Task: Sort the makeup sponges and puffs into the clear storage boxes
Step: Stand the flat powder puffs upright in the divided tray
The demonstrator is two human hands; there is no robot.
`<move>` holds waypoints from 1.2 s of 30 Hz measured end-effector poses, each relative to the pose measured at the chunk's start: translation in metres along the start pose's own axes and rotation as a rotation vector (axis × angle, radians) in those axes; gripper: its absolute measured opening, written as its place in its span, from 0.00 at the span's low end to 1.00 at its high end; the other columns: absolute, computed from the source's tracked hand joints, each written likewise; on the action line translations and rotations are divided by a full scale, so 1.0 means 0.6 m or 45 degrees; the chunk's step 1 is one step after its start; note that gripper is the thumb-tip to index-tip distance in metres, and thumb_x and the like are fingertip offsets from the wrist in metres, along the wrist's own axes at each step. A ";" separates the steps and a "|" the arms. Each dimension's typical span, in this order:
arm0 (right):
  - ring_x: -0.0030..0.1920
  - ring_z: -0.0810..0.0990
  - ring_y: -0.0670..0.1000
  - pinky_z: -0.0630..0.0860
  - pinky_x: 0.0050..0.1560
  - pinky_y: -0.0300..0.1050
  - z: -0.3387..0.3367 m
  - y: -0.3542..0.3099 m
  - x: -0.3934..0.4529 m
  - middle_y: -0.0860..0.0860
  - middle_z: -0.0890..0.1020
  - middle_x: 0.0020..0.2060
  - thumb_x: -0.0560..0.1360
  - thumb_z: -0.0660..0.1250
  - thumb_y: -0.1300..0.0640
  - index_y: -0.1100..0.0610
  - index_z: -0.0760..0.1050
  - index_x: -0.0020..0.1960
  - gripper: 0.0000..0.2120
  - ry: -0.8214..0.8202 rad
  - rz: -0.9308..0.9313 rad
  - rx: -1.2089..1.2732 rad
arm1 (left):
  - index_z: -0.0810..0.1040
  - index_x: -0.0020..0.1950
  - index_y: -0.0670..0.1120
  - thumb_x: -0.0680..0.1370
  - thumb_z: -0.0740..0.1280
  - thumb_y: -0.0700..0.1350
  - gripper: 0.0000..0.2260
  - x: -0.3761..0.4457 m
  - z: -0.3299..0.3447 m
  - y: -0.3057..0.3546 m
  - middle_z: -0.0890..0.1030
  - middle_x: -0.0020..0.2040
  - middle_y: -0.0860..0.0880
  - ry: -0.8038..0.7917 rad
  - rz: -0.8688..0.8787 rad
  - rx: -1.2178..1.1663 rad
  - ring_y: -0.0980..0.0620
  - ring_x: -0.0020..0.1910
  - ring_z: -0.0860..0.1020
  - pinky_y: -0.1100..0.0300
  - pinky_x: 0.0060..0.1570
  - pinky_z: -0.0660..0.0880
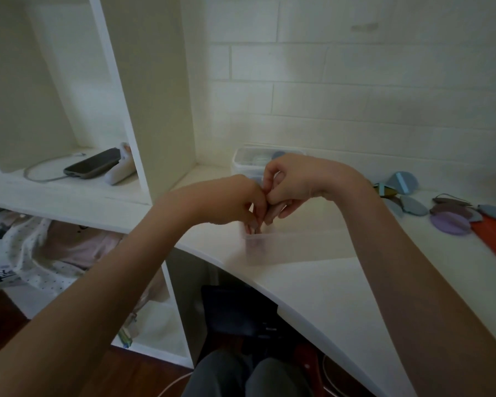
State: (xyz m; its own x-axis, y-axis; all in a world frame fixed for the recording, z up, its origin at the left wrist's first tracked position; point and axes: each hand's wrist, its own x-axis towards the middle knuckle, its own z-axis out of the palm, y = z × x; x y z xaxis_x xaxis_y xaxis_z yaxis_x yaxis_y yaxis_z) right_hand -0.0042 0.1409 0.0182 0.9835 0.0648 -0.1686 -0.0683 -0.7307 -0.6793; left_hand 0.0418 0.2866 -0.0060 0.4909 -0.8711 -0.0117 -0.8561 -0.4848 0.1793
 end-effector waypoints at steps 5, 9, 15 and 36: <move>0.41 0.85 0.56 0.83 0.42 0.47 0.014 -0.001 0.011 0.61 0.83 0.41 0.71 0.67 0.70 0.58 0.71 0.44 0.09 0.025 -0.017 -0.021 | 0.83 0.49 0.45 0.75 0.68 0.38 0.06 -0.018 0.008 -0.020 0.76 0.46 0.55 0.270 0.058 0.000 0.54 0.45 0.76 0.63 0.49 0.70; 0.28 0.82 0.46 0.78 0.28 0.37 0.027 -0.007 0.016 0.56 0.81 0.34 0.71 0.67 0.70 0.58 0.70 0.42 0.10 0.060 -0.052 -0.042 | 0.82 0.49 0.45 0.75 0.67 0.36 0.07 -0.024 0.015 -0.030 0.79 0.48 0.50 0.353 0.046 0.000 0.54 0.45 0.75 0.62 0.49 0.71; 0.34 0.77 0.48 0.71 0.26 0.35 0.034 -0.003 0.022 0.54 0.82 0.36 0.70 0.69 0.62 0.54 0.72 0.40 0.07 0.112 -0.044 -0.078 | 0.82 0.46 0.44 0.75 0.67 0.36 0.06 -0.032 0.026 -0.039 0.79 0.47 0.48 0.458 0.080 -0.041 0.50 0.45 0.77 0.56 0.48 0.74; 0.33 0.75 0.42 0.71 0.27 0.31 0.039 0.002 0.033 0.50 0.80 0.36 0.71 0.73 0.55 0.53 0.79 0.41 0.04 0.073 -0.068 -0.188 | 0.84 0.48 0.44 0.75 0.69 0.37 0.06 -0.043 0.022 -0.053 0.76 0.50 0.50 0.486 -0.004 -0.004 0.52 0.44 0.77 0.59 0.49 0.76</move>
State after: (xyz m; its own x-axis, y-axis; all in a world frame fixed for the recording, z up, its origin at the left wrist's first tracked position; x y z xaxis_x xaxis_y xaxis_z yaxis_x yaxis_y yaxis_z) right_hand 0.0115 0.1570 -0.0028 0.9933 0.0705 -0.0912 0.0056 -0.8195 -0.5731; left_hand 0.0541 0.3234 -0.0247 0.5190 -0.7777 0.3547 -0.8543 -0.4866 0.1829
